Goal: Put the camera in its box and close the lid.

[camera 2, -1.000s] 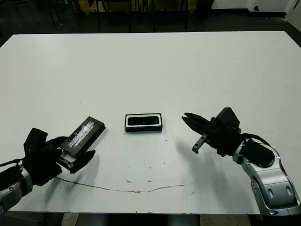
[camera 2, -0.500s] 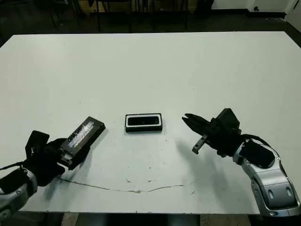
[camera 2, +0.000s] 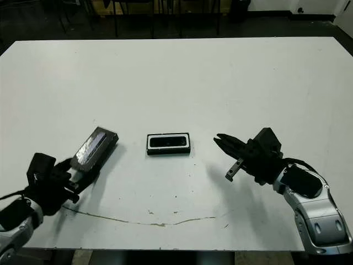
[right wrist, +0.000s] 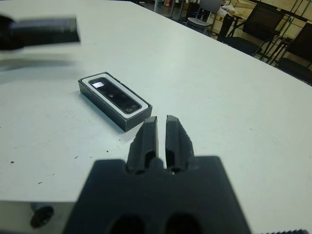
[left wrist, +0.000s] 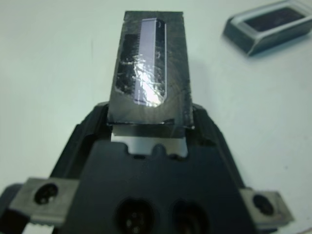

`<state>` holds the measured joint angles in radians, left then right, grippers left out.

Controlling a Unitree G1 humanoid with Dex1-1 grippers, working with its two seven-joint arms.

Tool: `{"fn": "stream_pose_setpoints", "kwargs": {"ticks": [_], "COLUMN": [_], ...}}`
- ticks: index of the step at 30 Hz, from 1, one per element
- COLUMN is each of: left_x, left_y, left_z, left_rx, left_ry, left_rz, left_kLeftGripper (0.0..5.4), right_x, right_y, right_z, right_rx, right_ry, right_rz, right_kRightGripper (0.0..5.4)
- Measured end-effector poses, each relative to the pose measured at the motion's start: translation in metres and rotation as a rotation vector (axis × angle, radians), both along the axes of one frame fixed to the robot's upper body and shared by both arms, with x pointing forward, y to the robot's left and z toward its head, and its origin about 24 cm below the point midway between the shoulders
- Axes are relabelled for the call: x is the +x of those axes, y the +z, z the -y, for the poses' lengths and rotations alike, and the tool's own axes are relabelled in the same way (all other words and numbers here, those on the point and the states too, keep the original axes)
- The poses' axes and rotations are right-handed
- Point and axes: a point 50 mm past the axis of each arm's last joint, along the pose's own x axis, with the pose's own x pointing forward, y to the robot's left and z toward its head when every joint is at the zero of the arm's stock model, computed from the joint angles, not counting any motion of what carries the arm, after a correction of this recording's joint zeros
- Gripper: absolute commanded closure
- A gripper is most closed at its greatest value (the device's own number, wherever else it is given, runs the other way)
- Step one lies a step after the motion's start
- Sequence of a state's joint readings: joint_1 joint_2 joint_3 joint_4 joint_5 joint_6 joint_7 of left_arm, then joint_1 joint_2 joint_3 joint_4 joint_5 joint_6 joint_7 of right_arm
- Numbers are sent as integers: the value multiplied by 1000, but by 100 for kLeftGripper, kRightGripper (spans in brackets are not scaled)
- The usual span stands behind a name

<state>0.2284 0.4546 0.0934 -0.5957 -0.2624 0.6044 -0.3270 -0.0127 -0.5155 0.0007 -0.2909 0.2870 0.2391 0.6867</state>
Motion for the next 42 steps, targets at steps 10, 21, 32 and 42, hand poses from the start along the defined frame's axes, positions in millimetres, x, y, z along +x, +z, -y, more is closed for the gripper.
{"fn": "stream_pose_setpoints", "kwargs": {"ticks": [10,21,32,42], "left_x": [51,113,147,153], "left_y": [81,78,42,7], "left_z": [-11,-12,10,29], "left_rx": [90,138,34,-131], "left_ry": [-197,-648,-808,-858], "left_rz": [215,-22,-234,-363], "left_kLeftGripper": [275,275,276,276], "right_x": [1,1,2,3], "right_y": [1,-2,-5,-9], "right_z": [-1,2,4,6], "right_rx": [5,4,2,-3], "right_ry": [0,-24,-32,-35], "right_rz": [3,-16,-23,-29], "right_kRightGripper": [540,540,540,540]}}
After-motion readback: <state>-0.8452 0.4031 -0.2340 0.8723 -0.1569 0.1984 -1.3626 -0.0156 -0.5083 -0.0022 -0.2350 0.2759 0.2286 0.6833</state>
